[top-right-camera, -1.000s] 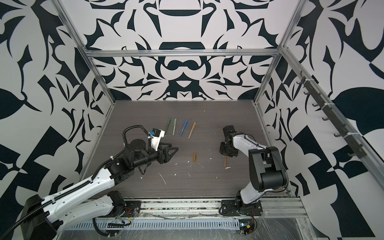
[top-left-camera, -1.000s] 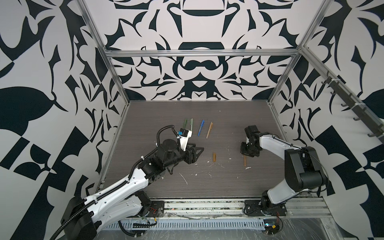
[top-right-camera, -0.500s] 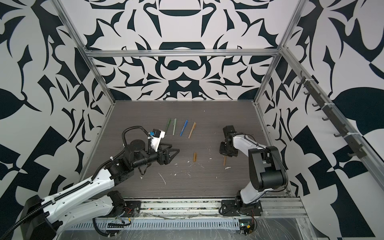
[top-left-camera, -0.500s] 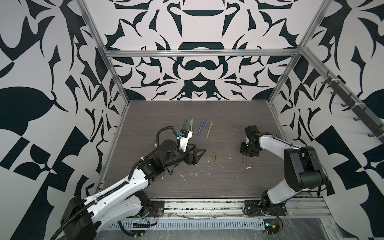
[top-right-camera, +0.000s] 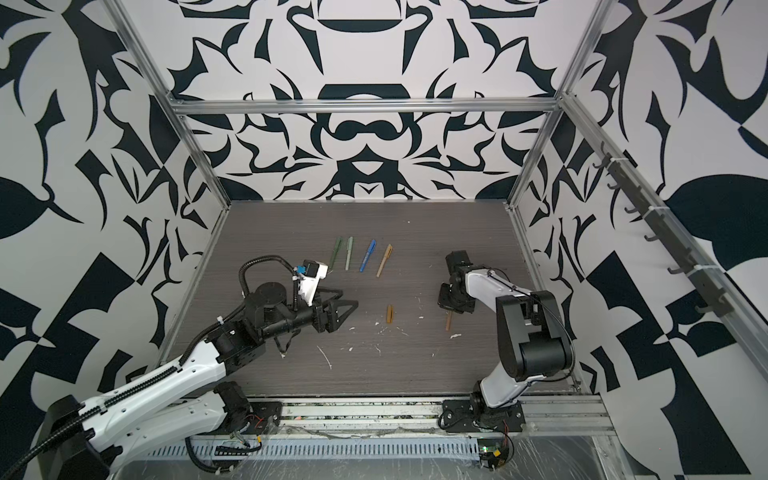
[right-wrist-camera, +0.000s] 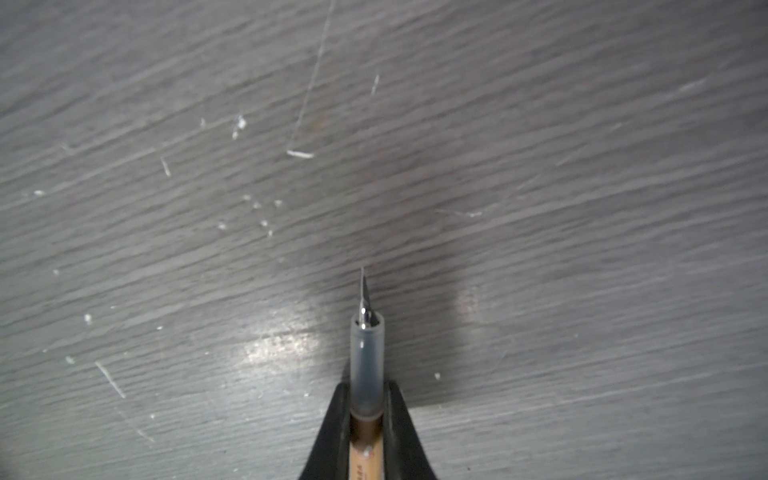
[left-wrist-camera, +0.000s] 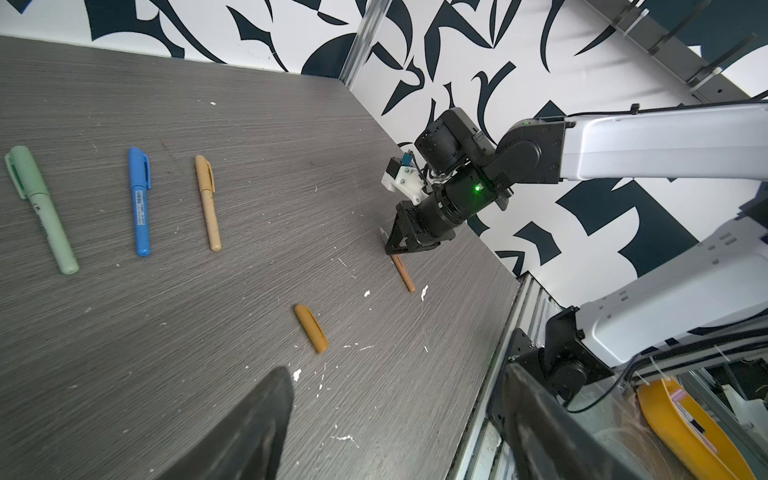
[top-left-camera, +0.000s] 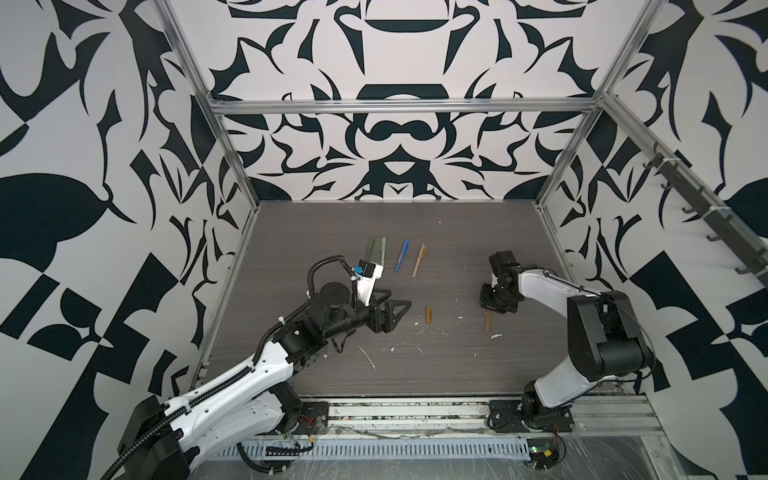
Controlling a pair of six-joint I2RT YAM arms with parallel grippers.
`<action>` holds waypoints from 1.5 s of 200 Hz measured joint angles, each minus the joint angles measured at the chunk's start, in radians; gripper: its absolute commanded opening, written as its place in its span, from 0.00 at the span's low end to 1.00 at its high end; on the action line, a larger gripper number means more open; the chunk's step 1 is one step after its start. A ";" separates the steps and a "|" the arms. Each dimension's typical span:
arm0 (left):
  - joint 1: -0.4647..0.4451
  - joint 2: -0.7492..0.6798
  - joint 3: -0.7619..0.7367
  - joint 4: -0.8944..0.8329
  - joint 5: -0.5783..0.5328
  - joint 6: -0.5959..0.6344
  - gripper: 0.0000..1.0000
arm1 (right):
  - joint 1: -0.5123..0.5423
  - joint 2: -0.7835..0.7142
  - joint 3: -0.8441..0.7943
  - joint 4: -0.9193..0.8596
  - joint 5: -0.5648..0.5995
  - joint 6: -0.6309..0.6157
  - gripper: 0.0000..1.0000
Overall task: Insert the pens into the pen caps
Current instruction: 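Lift the fountain pen with the right gripper toward the left gripper, then close the left gripper on the pen while the right gripper opens and withdraws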
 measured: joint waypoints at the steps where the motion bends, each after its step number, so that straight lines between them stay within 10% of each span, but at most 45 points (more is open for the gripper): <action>1: 0.000 0.000 0.000 0.000 0.000 0.000 0.82 | 0.000 0.000 0.000 0.000 -0.001 0.000 0.12; 70: 0.000 0.062 0.005 0.002 0.048 0.002 0.80 | 0.039 -0.278 -0.004 0.000 -0.074 0.028 0.10; 139: 0.006 0.211 0.071 0.063 0.222 -0.015 0.74 | 0.403 -0.648 -0.002 0.103 -0.022 0.195 0.07; 194: 0.011 0.320 0.096 0.179 0.380 -0.080 0.63 | 0.624 -0.680 -0.002 0.197 0.092 0.271 0.06; 300: 0.011 0.424 0.135 0.278 0.433 -0.145 0.43 | 0.705 -0.650 -0.002 0.293 0.153 0.306 0.05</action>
